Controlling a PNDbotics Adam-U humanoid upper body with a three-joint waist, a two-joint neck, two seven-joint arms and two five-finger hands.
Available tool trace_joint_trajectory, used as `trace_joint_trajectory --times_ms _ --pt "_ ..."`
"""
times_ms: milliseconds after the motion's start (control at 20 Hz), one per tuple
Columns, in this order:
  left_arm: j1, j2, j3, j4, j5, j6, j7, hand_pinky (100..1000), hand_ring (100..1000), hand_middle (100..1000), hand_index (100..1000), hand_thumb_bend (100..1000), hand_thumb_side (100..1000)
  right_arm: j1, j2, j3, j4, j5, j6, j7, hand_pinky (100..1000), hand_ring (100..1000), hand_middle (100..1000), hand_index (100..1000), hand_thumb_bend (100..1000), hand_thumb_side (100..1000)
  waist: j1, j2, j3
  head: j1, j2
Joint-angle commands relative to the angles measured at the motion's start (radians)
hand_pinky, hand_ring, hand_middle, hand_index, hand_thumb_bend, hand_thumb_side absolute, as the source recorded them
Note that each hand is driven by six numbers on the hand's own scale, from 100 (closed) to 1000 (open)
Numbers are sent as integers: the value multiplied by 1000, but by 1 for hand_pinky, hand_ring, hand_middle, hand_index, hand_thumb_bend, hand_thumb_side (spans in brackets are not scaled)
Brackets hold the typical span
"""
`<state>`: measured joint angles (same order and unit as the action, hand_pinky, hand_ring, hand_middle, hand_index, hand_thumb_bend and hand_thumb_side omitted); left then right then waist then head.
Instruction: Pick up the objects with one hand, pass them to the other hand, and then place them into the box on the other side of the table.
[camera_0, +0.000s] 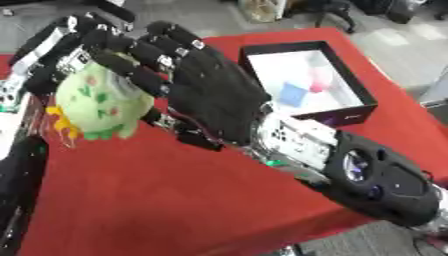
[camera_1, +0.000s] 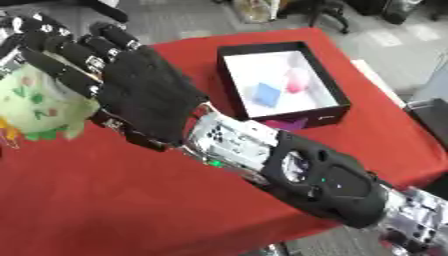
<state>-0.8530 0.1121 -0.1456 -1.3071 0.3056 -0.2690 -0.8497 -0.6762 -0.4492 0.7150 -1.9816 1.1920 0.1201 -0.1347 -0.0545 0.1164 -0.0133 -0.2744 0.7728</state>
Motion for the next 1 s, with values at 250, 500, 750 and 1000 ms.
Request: trace_joint_trajectory --times_ms 250,500,750,1000 --pt "-26 -33 -7 -18 -10 -43 -57 607 311 222 382 100 553 -17 -6 -7 -18 -27 12 -85 759 679 776 668 100 100 2 -13 -2 -3 -3" --pt "-26 -37 -12 -14 -15 -42 -57 608 313 224 383 100 540 -19 -8 -12 -18 -60 24 -167 735 665 743 452 100 100 3 -13 -3 -13 -3" --pt "-26 -35 -27 5 -38 -50 -57 613 333 243 402 100 500 -15 -12 -8 -18 -84 35 -227 730 674 700 329 100 100 3 -13 -3 -21 -3" --pt "-32 -23 -28 34 -84 -86 -57 646 420 356 514 100 393 -14 -17 -10 -18 -98 37 -238 732 675 678 308 100 100 4 -14 -5 -29 -3"
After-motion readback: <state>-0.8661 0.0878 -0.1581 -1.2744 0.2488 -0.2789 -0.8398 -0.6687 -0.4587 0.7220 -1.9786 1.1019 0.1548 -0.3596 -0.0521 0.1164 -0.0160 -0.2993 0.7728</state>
